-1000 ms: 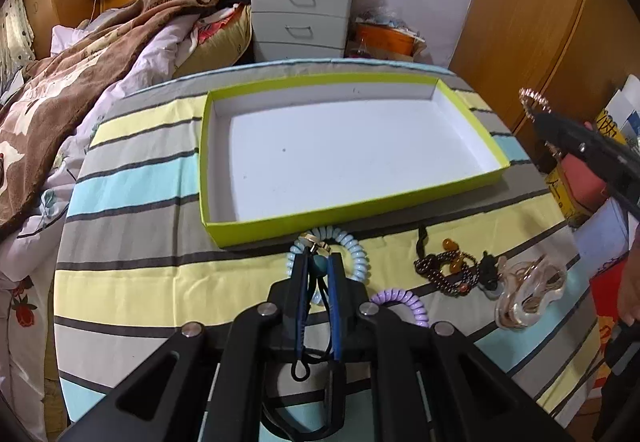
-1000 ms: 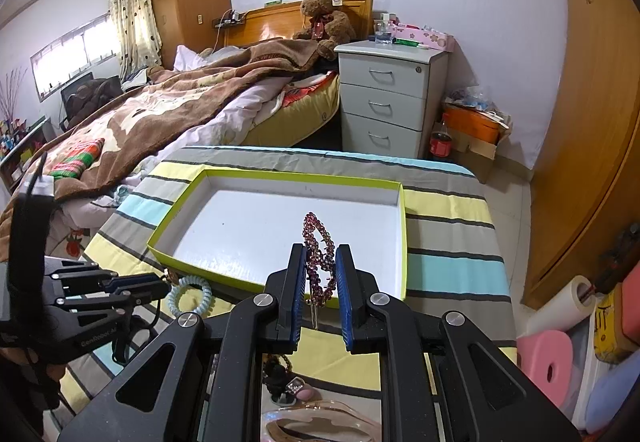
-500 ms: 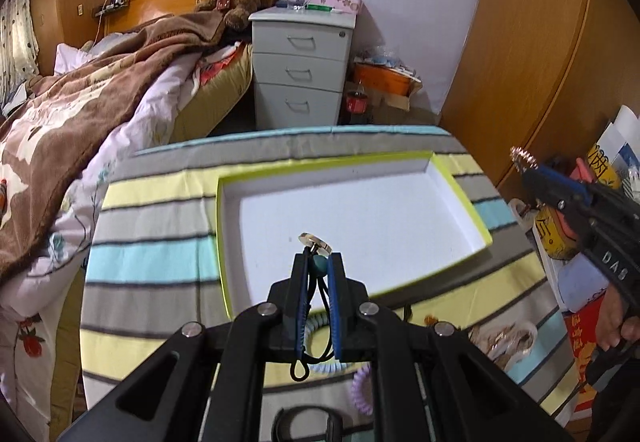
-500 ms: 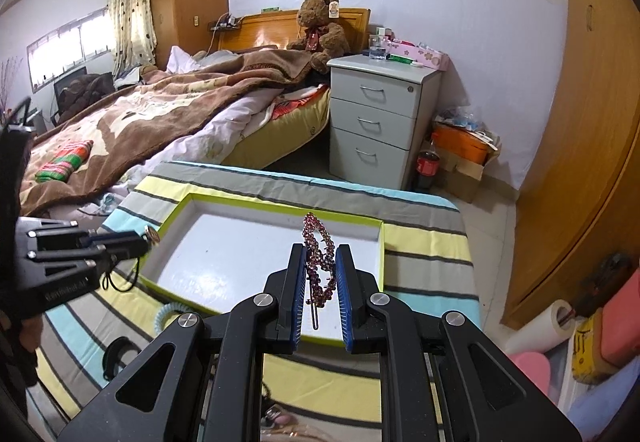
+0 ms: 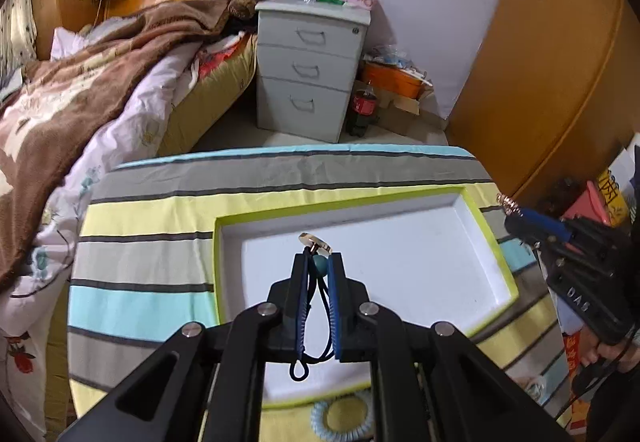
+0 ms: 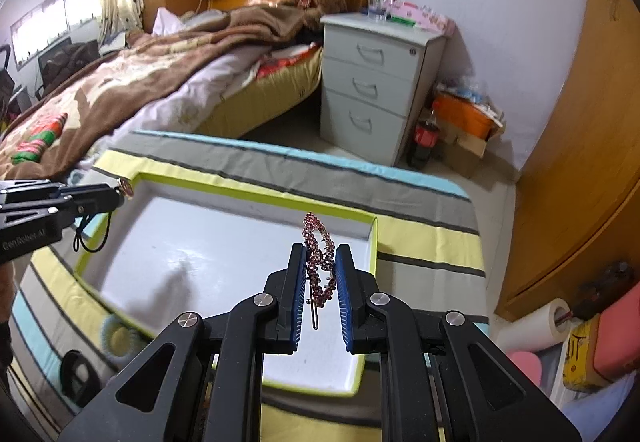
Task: Organize jewelry
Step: 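Carry the black cord bracelet and pink chain over the green box with both tools, then open the left tool to drop the cord bracelet while the right tool releases the chain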
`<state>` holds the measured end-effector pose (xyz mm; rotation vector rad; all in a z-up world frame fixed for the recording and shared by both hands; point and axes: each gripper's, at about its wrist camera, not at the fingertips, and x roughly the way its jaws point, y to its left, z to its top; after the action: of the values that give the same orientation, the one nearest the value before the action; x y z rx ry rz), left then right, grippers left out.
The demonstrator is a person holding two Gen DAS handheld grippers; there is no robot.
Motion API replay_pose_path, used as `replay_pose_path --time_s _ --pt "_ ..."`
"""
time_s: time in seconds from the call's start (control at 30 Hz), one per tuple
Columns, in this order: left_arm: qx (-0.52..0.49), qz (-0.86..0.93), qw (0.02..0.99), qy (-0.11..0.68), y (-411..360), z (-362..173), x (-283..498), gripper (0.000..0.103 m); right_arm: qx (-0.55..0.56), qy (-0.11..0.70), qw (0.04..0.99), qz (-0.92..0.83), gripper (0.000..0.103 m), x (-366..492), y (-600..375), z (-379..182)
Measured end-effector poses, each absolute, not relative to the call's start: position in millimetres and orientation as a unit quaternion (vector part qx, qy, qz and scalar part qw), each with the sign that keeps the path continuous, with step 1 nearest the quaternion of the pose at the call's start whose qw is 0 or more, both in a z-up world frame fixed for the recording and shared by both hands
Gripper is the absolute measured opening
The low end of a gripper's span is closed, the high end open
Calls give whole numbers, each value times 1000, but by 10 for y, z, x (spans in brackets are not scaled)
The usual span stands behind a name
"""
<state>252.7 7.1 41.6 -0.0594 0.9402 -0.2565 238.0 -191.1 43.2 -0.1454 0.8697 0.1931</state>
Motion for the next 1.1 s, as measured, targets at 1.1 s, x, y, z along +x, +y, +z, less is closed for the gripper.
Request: replay_pose_path --time_s 1.1 --pt "-39 -86 859 503 91 -235 3032 16 -125 478 864 99 16 2841 -1738 -211"
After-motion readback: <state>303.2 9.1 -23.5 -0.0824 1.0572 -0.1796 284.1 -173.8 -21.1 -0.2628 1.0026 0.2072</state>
